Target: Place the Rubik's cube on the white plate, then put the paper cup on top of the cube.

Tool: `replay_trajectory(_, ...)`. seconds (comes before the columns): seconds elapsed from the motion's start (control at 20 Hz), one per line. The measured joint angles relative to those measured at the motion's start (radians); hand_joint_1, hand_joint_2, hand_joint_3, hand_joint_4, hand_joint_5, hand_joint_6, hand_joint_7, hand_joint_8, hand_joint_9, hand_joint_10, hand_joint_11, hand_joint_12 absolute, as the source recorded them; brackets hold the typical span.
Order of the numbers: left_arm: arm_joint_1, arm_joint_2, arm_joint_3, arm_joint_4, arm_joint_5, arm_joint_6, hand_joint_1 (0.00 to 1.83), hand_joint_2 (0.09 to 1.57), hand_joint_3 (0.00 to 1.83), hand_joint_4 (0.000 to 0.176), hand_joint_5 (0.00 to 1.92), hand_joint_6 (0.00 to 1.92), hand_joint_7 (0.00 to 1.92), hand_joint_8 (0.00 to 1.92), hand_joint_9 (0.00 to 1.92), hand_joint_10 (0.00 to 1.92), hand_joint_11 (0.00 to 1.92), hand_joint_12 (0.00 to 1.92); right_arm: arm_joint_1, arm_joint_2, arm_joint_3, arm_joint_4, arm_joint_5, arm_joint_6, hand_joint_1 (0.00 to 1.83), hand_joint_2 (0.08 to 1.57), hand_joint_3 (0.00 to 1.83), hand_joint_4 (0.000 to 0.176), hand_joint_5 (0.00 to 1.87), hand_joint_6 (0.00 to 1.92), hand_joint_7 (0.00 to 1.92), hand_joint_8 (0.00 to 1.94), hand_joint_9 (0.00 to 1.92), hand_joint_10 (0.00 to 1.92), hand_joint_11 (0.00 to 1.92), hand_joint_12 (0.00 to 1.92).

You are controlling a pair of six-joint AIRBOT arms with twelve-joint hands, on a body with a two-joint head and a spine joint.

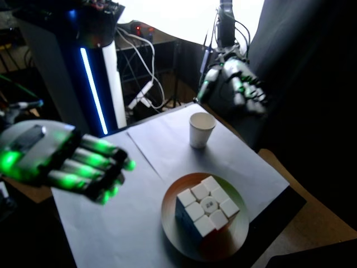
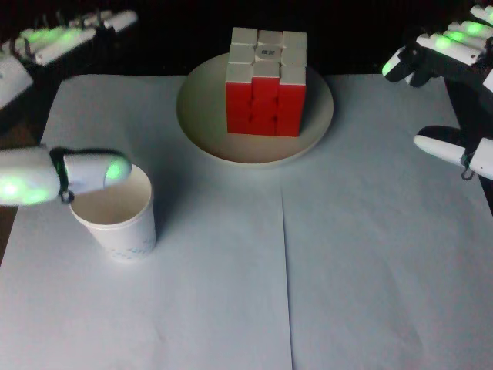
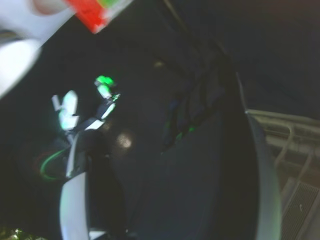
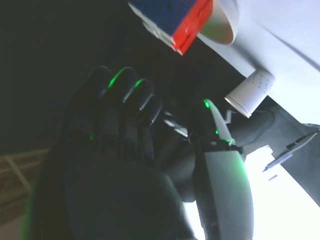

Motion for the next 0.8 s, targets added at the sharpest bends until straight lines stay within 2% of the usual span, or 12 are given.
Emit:
replay_trajectory(0.05, 0.019, 0.008, -0.01, 0.003, -0.006, -0.002, 0.52, 0.95, 0.0, 0.096, 0.03, 0.0, 0.11, 0.01, 0.1, 0.01, 0.0, 1.02, 0.0, 0.0, 0.0, 0.0, 0.0, 0.0, 0.92, 1.25, 0.0, 0.0, 0.11, 1.03, 0.23, 1.23, 0.17, 1.4, 0.0, 1.63)
replay_trajectory(0.2, 0.035, 0.011, -0.016, 0.003, 0.005, -0.018, 0.61, 0.94, 0.0, 0.085, 0.05, 0.01, 0.13, 0.01, 0.1, 0.02, 0.0, 0.86, 0.0, 0.0, 0.0, -0.002, 0.0, 0.0, 0.87, 1.26, 0.0, 0.0, 0.11, 1.02, 0.26, 1.25, 0.2, 1.41, 0.0, 1.61)
replay_trajectory(0.25, 0.04, 0.011, -0.016, 0.016, 0.019, -0.023, 0.6, 0.98, 0.0, 0.11, 0.0, 0.0, 0.03, 0.01, 0.03, 0.02, 0.0, 0.28, -0.003, 0.0, 0.0, 0.0, 0.0, 0.0, 0.88, 1.26, 0.0, 0.0, 0.13, 1.04, 0.24, 1.27, 0.21, 1.44, 0.0, 1.69)
replay_trajectory(0.3, 0.042, 0.011, -0.02, 0.021, 0.032, -0.028, 0.6, 0.98, 0.0, 0.115, 0.0, 0.0, 0.03, 0.0, 0.02, 0.01, 0.0, 0.17, -0.003, -0.001, 0.0, 0.0, 0.0, 0.0, 0.87, 1.26, 0.0, 0.0, 0.13, 1.05, 0.24, 1.27, 0.21, 1.44, 0.0, 1.69)
replay_trajectory(0.35, 0.042, 0.011, -0.02, 0.035, 0.053, -0.032, 0.46, 1.0, 0.0, 0.101, 0.0, 0.0, 0.05, 0.0, 0.03, 0.0, 0.0, 0.13, -0.003, -0.002, 0.0, 0.001, -0.001, 0.0, 0.84, 1.26, 0.0, 0.0, 0.12, 1.05, 0.22, 1.21, 0.2, 1.46, 0.0, 1.74)
replay_trajectory(0.45, 0.043, 0.011, -0.02, 0.039, 0.077, -0.033, 0.63, 0.99, 0.0, 0.122, 0.0, 0.0, 0.06, 0.0, 0.01, 0.0, 0.0, 0.01, -0.003, -0.004, 0.0, 0.0, -0.001, 0.0, 0.87, 1.26, 0.0, 0.0, 0.13, 1.03, 0.23, 1.3, 0.22, 1.46, 0.0, 1.76)
replay_trajectory(0.55, 0.043, 0.009, -0.017, 0.04, 0.109, -0.033, 0.86, 0.96, 0.0, 0.106, 0.07, 0.01, 0.16, 0.01, 0.1, 0.02, 0.01, 0.01, -0.003, -0.008, 0.0, 0.002, -0.001, 0.0, 0.88, 1.25, 0.0, 0.0, 0.15, 1.05, 0.24, 1.37, 0.21, 1.46, 0.0, 1.72)
replay_trajectory(0.6, 0.043, 0.003, -0.013, 0.042, 0.123, -0.033, 0.87, 0.96, 0.0, 0.15, 0.08, 0.0, 0.15, 0.0, 0.09, 0.01, 0.0, 0.01, -0.003, -0.01, 0.0, 0.001, -0.002, 0.0, 0.86, 1.24, 0.0, 0.0, 0.14, 1.06, 0.23, 1.37, 0.2, 1.47, 0.0, 1.76)
replay_trajectory(0.65, 0.043, -0.005, -0.009, 0.042, 0.141, -0.035, 0.84, 0.98, 0.01, 0.142, 0.09, 0.01, 0.15, 0.0, 0.1, 0.01, 0.05, 0.04, -0.003, -0.01, 0.0, 0.0, -0.005, 0.0, 0.82, 1.25, 0.0, 0.0, 0.13, 1.07, 0.24, 1.34, 0.19, 1.47, 0.0, 1.75)
replay_trajectory(0.7, 0.043, -0.01, -0.006, 0.044, 0.161, -0.033, 0.88, 0.98, 0.0, 0.128, 0.11, 0.0, 0.17, 0.0, 0.11, 0.0, 0.0, 0.43, -0.003, -0.01, 0.0, 0.001, -0.008, 0.0, 0.83, 1.25, 0.0, 0.0, 0.12, 1.04, 0.28, 1.31, 0.2, 1.45, 0.0, 1.72)
replay_trajectory(0.75, 0.043, -0.011, -0.006, 0.048, 0.181, -0.034, 0.92, 0.98, 0.0, 0.146, 0.12, 0.0, 0.21, 0.01, 0.18, 0.02, 0.0, 0.59, -0.003, -0.01, 0.0, 0.003, -0.008, 0.0, 0.94, 1.25, 0.0, 0.0, 0.16, 1.02, 0.28, 1.37, 0.22, 1.44, 0.0, 1.71)
replay_trajectory(0.8, 0.043, -0.014, -0.006, 0.052, 0.191, -0.033, 0.89, 0.97, 0.0, 0.149, 0.15, 0.0, 0.26, 0.01, 0.23, 0.03, 0.0, 0.75, -0.003, -0.01, 0.0, 0.003, -0.009, 0.0, 0.92, 1.25, 0.0, 0.0, 0.16, 1.02, 0.25, 1.35, 0.2, 1.4, 0.0, 1.66)
